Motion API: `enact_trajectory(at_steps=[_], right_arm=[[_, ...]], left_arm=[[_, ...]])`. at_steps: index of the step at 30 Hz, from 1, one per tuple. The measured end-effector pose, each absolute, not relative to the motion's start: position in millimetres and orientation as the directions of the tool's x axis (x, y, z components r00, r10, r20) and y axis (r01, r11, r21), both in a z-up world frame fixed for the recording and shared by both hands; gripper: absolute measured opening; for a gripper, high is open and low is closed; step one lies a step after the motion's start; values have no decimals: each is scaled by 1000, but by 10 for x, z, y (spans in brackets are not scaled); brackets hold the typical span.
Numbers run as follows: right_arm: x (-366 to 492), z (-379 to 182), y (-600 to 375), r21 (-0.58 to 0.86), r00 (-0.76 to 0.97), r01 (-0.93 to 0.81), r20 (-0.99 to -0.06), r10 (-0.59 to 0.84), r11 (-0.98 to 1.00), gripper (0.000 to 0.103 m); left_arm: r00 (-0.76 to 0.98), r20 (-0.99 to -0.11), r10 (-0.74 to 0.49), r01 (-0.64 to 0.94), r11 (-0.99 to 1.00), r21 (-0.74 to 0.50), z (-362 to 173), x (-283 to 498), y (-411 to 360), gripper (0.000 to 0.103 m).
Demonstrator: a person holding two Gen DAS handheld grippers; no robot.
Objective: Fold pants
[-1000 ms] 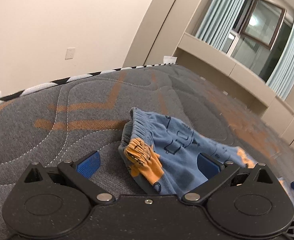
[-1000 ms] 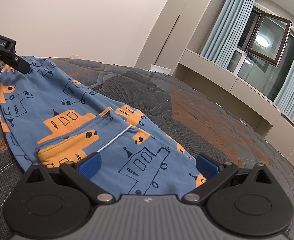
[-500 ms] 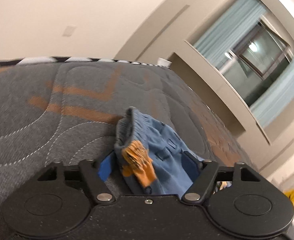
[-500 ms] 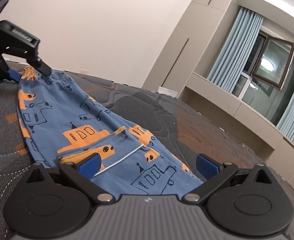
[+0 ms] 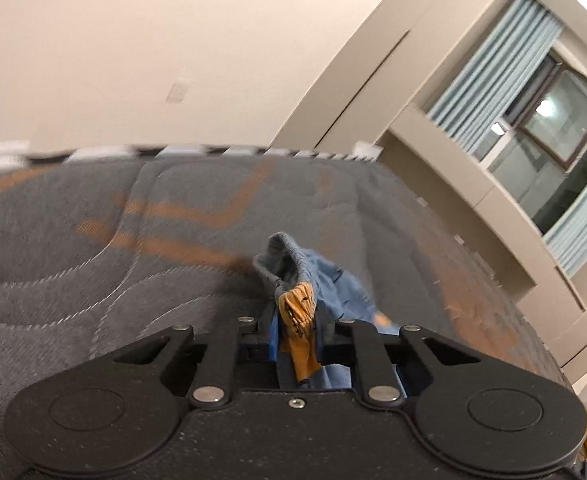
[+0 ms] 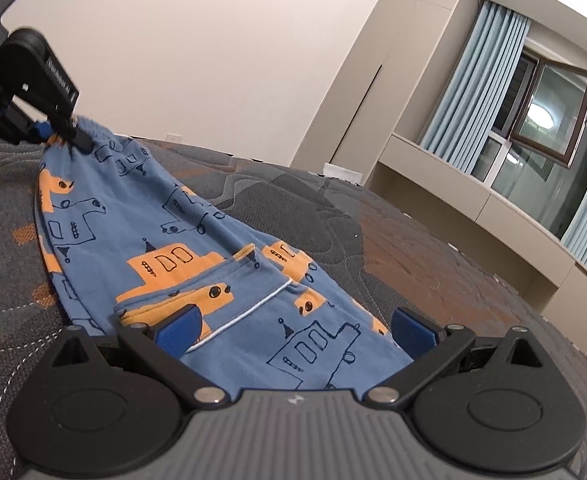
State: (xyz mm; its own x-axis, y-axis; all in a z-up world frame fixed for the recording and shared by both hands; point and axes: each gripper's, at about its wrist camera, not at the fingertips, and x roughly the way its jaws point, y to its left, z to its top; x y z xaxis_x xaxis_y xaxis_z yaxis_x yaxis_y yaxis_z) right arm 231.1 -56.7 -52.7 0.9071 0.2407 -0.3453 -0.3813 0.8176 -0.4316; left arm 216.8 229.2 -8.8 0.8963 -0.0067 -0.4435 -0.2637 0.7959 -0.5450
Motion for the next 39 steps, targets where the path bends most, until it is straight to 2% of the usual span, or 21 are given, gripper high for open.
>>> enact_trajectory(at_steps=[3,9,13,16,20,23,28,30,32,35,39], right_arm=[[2347,-465,-654,-372,897,-396,-352,267,839,103],[2451,-129,-1404,-133,877,-373,-374,302,918,103],[2416,-48,-2091,-124,913,-264,-352,206,956,103],[2420,-58,-2604,-102,930,-153,-351,108,983,103],[2408,-116,-3151,0,932,-61,-358,57,998,103],[2404,-193,-3378,74,924,-34,-378,59,997,103],[2367,-290,-3489,137,903,-85,-407,134,987,103],[2351,-304,-3493,145,899,-102,-410,154,984,103],[2356,-289,-3447,157,898,-118,-405,173,980,103],[2389,-277,-3420,179,896,-142,-396,203,974,103],[2442,-291,-3396,230,874,-202,-396,281,952,103]], left_arm=[[923,-383,-31,-187,835,-518,175,2119,2076,17],[946,-292,-141,14,917,-398,703,2032,1293,17],[933,-266,-243,164,944,-286,878,2029,597,17],[898,-296,-326,272,939,-211,849,2053,21,17],[823,-403,-400,393,913,-103,608,2101,-725,17],[783,-489,-386,442,897,0,293,2154,-1158,17],[729,-560,-393,479,878,9,-71,2200,-1325,21],[726,-562,-396,484,875,10,-113,2205,-1315,29],[714,-552,-430,513,859,-7,-63,2147,-1302,52],[738,-520,-430,524,850,41,-10,1981,-1256,67],[793,-473,-382,509,843,172,-17,1738,-1156,75]])
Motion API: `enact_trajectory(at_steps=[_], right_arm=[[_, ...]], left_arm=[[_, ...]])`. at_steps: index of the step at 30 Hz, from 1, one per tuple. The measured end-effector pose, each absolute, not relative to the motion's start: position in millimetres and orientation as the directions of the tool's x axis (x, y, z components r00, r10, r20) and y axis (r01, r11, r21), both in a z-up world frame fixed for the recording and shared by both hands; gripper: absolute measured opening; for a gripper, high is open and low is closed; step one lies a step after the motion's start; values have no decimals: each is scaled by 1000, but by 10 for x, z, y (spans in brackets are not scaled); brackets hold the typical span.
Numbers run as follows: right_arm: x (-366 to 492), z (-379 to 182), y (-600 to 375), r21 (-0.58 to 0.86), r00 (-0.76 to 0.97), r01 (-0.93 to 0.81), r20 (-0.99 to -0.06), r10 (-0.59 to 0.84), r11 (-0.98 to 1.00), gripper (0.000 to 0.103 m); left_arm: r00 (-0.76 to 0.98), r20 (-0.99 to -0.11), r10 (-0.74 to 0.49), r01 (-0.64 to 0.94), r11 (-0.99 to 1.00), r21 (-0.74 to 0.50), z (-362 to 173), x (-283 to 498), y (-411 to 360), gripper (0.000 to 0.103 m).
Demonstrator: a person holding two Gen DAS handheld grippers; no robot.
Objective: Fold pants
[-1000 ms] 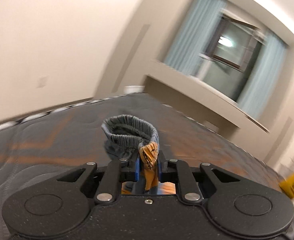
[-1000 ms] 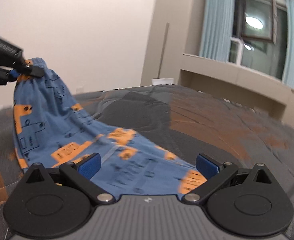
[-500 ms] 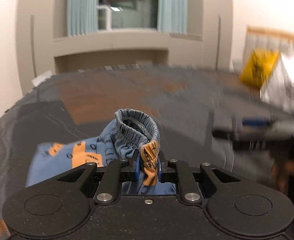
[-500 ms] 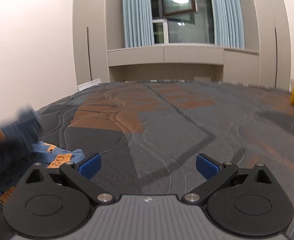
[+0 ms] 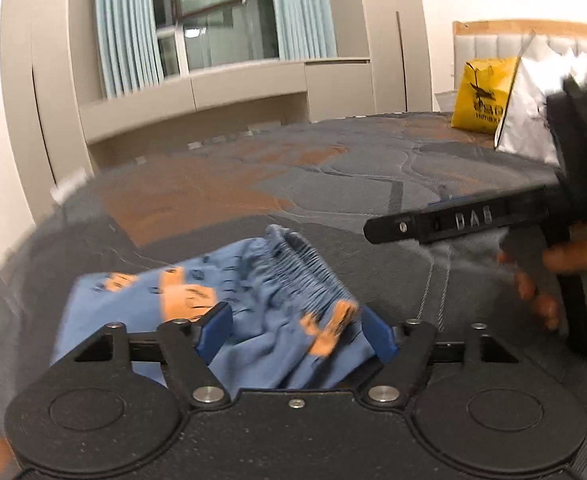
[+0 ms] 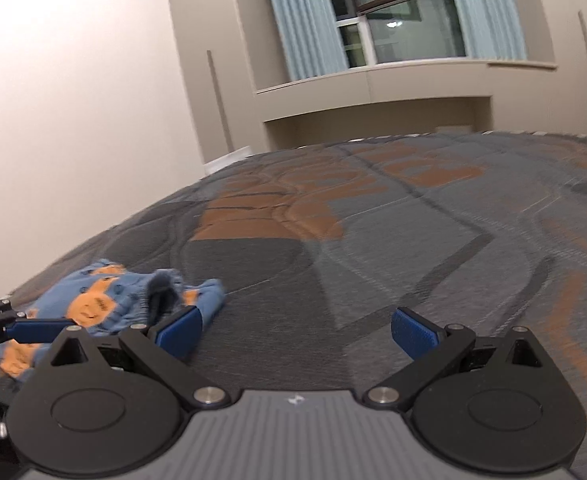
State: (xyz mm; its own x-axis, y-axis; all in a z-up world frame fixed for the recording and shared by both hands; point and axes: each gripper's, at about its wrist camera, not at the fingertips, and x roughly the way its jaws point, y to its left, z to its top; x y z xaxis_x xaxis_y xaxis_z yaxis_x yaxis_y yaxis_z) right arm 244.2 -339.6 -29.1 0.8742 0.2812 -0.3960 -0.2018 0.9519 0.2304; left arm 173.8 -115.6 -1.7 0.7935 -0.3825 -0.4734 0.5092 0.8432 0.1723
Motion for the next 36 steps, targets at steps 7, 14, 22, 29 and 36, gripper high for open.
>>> enact_trajectory(at_steps=[7,14,22,29,36], right_arm=[[2575,-252,-3082,320,791,-410,-341,508,854,99],[2771,-326,-2892,391,753,-399,-377,540,829,33],[2749,-393,-3017,434,760,-327,-408,507,839,16],[2632,-376,-3099,446,803,-307,-353,480,841,75],[2410,-250,-2754,239,868,-287,-345,358,928,103]], left_arm=[[769,-528,-361,516,838,178,-92,1734,-1031,41],[751,-522,-404,544,827,143,-123,1713,-1008,6],[723,-548,-421,586,794,163,-220,1701,-1055,20],[774,-486,-407,476,879,23,77,1768,-556,86],[862,-500,-90,131,990,49,78,2018,13,102]])
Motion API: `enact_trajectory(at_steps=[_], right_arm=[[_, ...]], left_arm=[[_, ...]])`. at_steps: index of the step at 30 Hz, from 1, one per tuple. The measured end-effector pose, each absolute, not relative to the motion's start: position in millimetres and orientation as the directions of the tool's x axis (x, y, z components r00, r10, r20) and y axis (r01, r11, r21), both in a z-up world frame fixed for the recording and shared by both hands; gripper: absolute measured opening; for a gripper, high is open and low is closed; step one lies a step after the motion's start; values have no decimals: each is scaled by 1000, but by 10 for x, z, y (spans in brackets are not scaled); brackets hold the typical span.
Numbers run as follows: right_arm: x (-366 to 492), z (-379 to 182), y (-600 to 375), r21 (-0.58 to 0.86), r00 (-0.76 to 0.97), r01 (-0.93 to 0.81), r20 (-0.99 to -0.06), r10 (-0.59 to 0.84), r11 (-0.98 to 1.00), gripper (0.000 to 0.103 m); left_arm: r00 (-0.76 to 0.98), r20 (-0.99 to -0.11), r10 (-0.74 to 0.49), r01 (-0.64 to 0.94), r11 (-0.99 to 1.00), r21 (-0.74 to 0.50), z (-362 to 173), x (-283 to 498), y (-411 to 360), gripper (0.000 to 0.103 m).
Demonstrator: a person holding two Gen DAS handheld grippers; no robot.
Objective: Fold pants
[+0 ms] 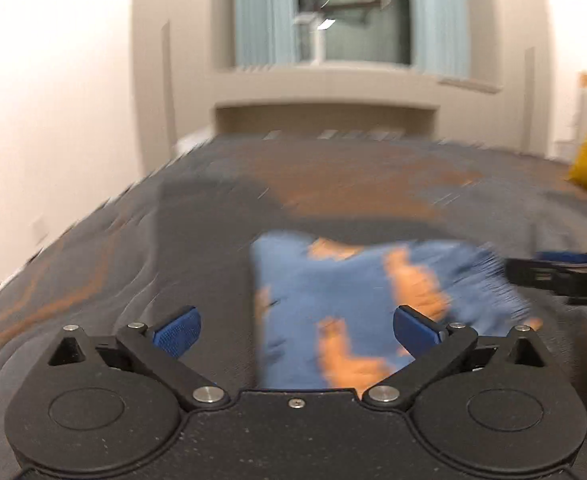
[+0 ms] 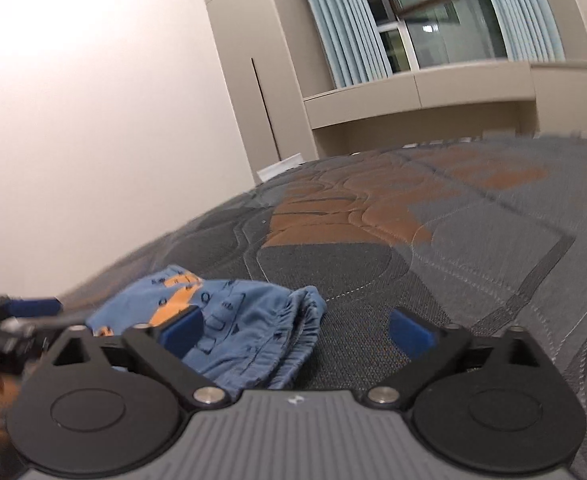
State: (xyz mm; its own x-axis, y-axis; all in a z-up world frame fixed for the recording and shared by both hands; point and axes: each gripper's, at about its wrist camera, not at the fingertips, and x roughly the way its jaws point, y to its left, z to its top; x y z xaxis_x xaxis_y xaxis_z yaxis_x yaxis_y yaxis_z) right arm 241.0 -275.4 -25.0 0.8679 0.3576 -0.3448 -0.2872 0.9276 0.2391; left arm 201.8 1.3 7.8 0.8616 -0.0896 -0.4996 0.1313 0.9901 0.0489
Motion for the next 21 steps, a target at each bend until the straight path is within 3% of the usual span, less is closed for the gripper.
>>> enact_trajectory(at_steps=[3,8,12,21], right_arm=[[2376,-293,-2582,155,868,-220,-419,266,963,103],[2346,-386,-2537,109,835,-183,-507,213,977,103],[2357,-400,-2534,110,828,-189,-516,218,976,103],[2337,-403,-2690,210,823,-209,-489,288,955,103]], left_arm=[[832,-555,-17,74,994,81,-92,2054,111,102],[792,-603,-92,76,996,-52,-222,2035,347,102],[776,-618,-128,62,990,-127,-278,2092,476,103],[790,-602,-116,51,991,-124,-246,1967,426,102]])
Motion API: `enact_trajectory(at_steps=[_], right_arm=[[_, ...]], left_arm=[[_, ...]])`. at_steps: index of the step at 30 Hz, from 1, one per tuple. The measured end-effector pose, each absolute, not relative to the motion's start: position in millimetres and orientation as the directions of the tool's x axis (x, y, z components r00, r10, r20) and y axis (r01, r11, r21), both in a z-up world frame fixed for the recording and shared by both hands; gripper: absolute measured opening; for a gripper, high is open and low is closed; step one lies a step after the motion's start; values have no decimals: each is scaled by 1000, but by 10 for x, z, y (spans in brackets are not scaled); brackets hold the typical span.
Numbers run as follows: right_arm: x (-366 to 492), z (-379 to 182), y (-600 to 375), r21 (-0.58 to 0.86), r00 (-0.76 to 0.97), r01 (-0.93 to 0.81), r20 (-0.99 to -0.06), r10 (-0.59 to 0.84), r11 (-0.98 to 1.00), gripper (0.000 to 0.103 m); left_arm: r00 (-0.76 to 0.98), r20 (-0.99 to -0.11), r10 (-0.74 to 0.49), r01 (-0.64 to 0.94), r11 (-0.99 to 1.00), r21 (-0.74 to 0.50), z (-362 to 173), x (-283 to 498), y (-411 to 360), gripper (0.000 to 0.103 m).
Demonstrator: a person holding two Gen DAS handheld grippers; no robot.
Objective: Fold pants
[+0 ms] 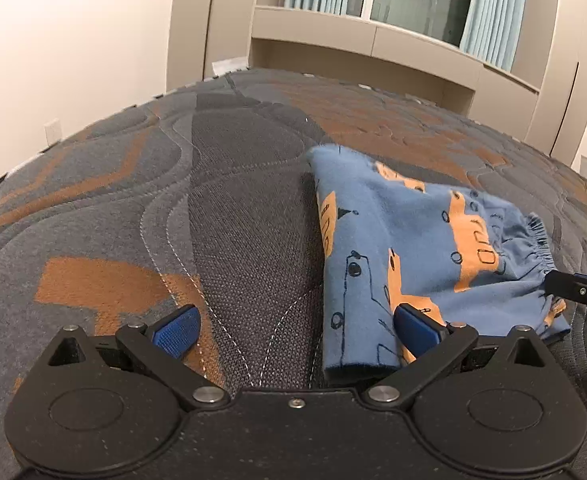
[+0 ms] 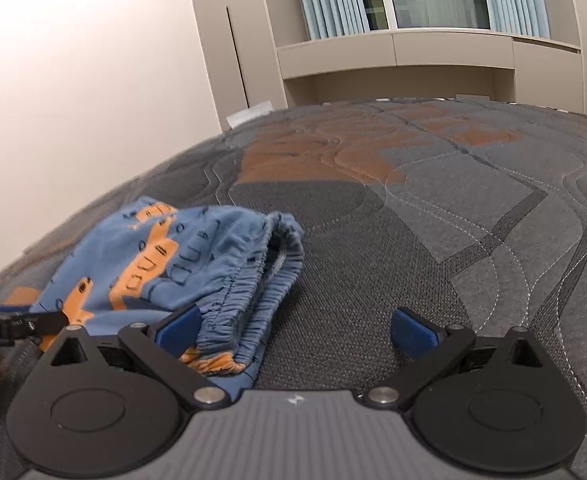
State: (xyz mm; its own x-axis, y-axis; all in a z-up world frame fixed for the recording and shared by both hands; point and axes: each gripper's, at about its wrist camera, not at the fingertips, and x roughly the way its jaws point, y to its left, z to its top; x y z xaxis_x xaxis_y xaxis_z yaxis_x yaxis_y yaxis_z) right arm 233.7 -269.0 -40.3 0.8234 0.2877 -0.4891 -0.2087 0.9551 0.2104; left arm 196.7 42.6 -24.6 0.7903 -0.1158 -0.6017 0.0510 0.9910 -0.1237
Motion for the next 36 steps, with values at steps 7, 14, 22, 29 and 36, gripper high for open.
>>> enact_trajectory(at_steps=[7,14,22,29,36], right_arm=[[2462,-209,-2640,192,857,-246,-415,305,950,103],[2937,-134,-2282,91,845,-307,-433,316,947,103],[3211,-369,-2310,49,831,-192,-523,189,980,103],[3063,-303,-2439,142,855,-264,-425,299,954,103],[3104,-344,-2413,83,871,-147,-462,169,986,103]], left_arm=[[846,-521,-114,123,992,-17,153,2132,225,102],[879,-477,-15,196,923,332,47,2792,-313,102],[863,-497,-90,198,965,170,-176,2977,-15,103],[902,-413,-125,172,982,77,-19,2932,152,102],[883,-459,-98,126,992,31,-147,3130,247,103]])
